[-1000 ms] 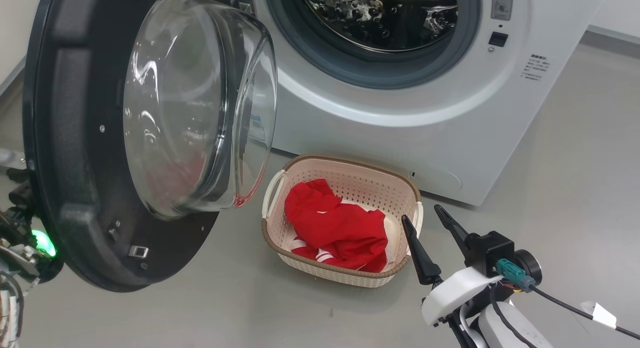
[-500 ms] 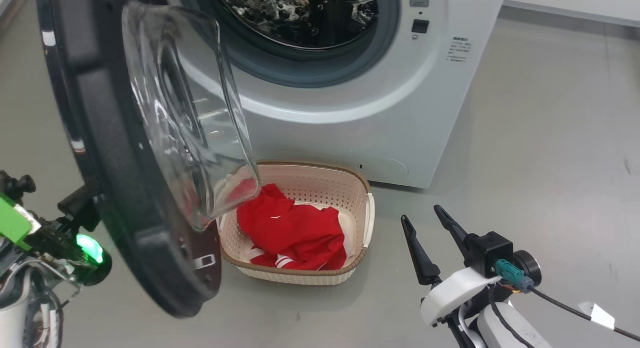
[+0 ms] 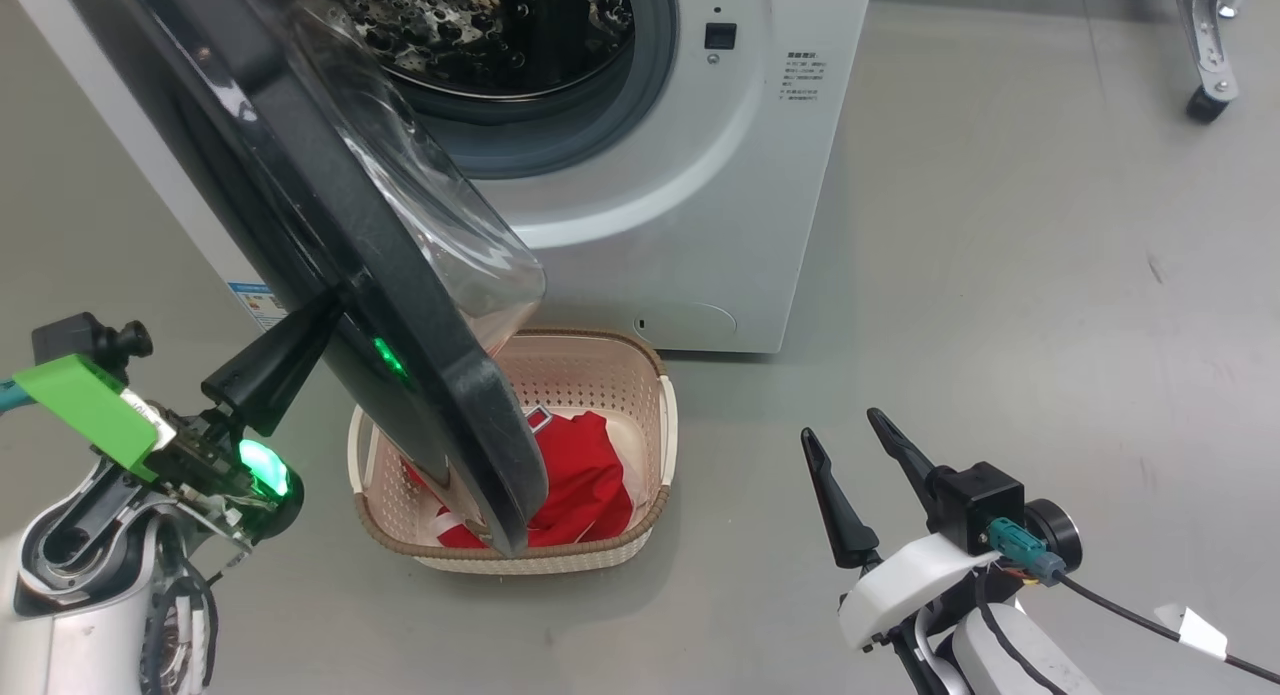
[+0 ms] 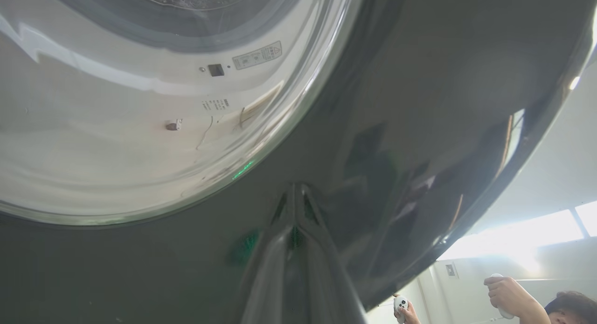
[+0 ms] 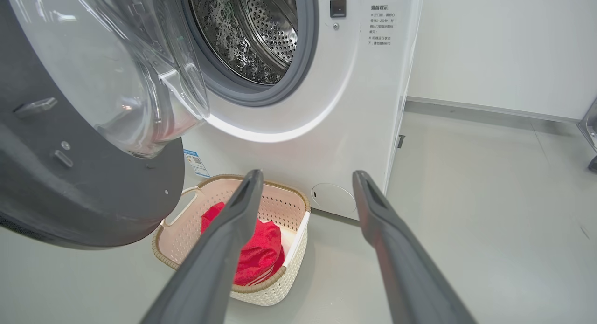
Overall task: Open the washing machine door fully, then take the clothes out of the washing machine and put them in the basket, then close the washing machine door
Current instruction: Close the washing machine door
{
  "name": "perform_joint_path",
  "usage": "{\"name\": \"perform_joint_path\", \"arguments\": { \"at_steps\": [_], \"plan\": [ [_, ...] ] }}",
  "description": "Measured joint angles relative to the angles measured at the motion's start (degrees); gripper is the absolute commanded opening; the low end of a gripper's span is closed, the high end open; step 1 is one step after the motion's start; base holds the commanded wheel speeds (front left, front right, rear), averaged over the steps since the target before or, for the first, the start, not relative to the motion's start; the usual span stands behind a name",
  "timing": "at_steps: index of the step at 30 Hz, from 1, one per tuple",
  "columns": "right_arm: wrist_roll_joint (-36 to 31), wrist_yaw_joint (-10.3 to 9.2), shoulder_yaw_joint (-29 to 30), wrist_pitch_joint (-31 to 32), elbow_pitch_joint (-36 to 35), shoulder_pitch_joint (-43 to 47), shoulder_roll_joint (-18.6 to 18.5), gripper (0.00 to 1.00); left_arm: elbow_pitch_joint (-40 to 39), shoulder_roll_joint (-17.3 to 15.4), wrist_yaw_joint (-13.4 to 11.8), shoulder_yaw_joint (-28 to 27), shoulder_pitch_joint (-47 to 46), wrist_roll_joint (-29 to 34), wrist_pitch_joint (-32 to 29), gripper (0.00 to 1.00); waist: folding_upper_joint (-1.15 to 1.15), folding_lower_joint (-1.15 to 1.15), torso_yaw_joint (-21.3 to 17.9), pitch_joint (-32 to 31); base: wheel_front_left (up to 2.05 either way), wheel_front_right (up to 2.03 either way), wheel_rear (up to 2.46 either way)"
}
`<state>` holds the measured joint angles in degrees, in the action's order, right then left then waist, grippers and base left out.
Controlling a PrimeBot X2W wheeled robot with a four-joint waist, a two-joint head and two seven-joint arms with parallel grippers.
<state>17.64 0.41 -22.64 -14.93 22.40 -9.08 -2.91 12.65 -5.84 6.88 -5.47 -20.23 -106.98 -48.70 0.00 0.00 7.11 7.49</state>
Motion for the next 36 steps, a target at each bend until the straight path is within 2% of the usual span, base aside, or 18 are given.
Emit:
{"name": "perform_joint_path", "arguments": {
  "at_steps": [11,19,29,36],
  "plan": [
    [0.53,-0.58,-0.47,0.00,-0.94,-0.09,0.02,1.00,-1.19,1.29,0.00,-0.92,-0.55,2.72,4.98,0.00,0.00,0.00,-4.88,1.56,0.00,0.00,0.00],
    [1.64,-1.67,-0.96,0.00,-2.65,-0.64,0.03,1.00,-1.10,1.59,0.00,-2.83,-4.91,8.53,12.16,0.00,0.00,0.00,-10.92,3.65,0.00,0.00,0.00],
    [3.01,-2.63,-1.16,0.00,-3.97,-1.48,0.04,1.00,3.02,1.69,0.00,-4.39,-11.16,12.01,18.92,0.00,0.00,0.00,-17.66,6.60,0.00,0.00,0.00],
    [3.02,-3.59,0.77,0.00,-4.45,-1.84,0.04,1.00,5.88,2.99,0.00,-3.55,-14.56,12.79,21.15,0.00,0.00,0.00,-19.44,8.49,0.00,0.00,0.00]
  ]
}}
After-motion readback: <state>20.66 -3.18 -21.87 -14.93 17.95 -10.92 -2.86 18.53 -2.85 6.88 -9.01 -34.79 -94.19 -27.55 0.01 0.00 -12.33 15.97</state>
